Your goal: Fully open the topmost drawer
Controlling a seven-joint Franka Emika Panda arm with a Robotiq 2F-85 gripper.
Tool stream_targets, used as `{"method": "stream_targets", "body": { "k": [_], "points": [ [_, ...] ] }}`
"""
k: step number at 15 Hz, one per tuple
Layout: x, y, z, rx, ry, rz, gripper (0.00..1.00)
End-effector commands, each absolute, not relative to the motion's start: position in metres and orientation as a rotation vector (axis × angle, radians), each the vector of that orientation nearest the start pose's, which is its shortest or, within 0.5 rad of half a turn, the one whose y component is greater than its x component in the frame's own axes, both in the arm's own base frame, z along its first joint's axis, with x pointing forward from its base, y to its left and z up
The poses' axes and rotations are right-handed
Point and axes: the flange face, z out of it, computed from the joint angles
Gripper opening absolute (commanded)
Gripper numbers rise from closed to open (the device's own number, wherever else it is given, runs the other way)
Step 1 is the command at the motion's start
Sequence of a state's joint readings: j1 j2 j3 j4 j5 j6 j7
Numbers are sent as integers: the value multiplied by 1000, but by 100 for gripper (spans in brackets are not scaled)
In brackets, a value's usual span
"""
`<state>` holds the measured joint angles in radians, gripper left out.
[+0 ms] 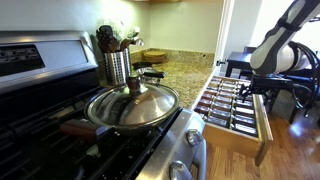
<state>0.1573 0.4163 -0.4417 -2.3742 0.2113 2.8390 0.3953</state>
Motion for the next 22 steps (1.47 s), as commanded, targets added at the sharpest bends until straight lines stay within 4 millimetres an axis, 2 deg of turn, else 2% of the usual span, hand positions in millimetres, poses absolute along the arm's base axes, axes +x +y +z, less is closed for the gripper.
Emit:
{"method": "stream_targets", "body": {
  "k": [1, 5, 11, 17, 22],
  "points": [
    [485, -155, 185, -2964, 1414, -46, 100],
    [477, -151, 179, -3012, 1470, 45, 100],
    [457, -158, 175, -3148, 1480, 177, 100],
    [441, -163, 182, -3257, 1417, 304, 100],
    [424, -174, 183, -3311, 1416, 483, 100]
  ]
}}
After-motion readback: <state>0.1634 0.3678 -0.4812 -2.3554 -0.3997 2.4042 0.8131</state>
